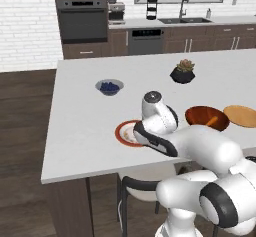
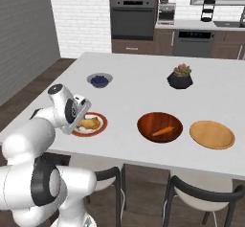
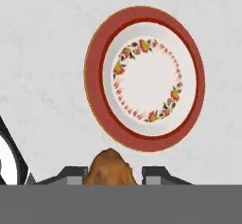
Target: Pick the chicken drumstick and carrot from their plates and place them in the bowl. Then put the bowl in the fridge.
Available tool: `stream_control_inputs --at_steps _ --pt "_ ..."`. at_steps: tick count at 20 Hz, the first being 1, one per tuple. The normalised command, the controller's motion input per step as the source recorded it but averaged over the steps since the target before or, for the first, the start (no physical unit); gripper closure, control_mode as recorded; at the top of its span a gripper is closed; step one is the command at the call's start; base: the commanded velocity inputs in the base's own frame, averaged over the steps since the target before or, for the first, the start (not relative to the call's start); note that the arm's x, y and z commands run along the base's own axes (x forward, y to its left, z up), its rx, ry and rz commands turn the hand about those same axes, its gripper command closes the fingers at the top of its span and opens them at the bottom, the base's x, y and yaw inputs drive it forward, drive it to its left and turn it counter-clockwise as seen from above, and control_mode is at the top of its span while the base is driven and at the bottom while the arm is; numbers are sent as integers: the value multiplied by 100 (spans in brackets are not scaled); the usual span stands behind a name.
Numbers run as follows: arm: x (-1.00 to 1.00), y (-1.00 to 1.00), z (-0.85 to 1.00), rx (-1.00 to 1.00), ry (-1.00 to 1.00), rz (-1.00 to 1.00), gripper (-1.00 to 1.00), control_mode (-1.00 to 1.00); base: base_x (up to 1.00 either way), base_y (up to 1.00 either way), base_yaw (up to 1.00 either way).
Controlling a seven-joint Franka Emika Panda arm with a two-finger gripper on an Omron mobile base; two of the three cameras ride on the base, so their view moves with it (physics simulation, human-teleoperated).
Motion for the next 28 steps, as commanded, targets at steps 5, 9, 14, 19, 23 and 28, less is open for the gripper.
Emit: stream_control_inputs --at_steps 5,9,14,19,23,28 --pt "-9 -96 82 2 -2 -10 100 -100 0 0 0" --pt "-14 -92 55 12 0 -12 100 -100 0 0 0" --pt "0 -86 52 12 0 -8 100 -100 0 0 0" --pt "3 -73 20 10 0 0 100 -100 0 0 0" --pt "30 -59 0 10 0 0 100 -100 0 0 0" --pt "57 -43 0 5 0 11 100 -100 0 0 0"
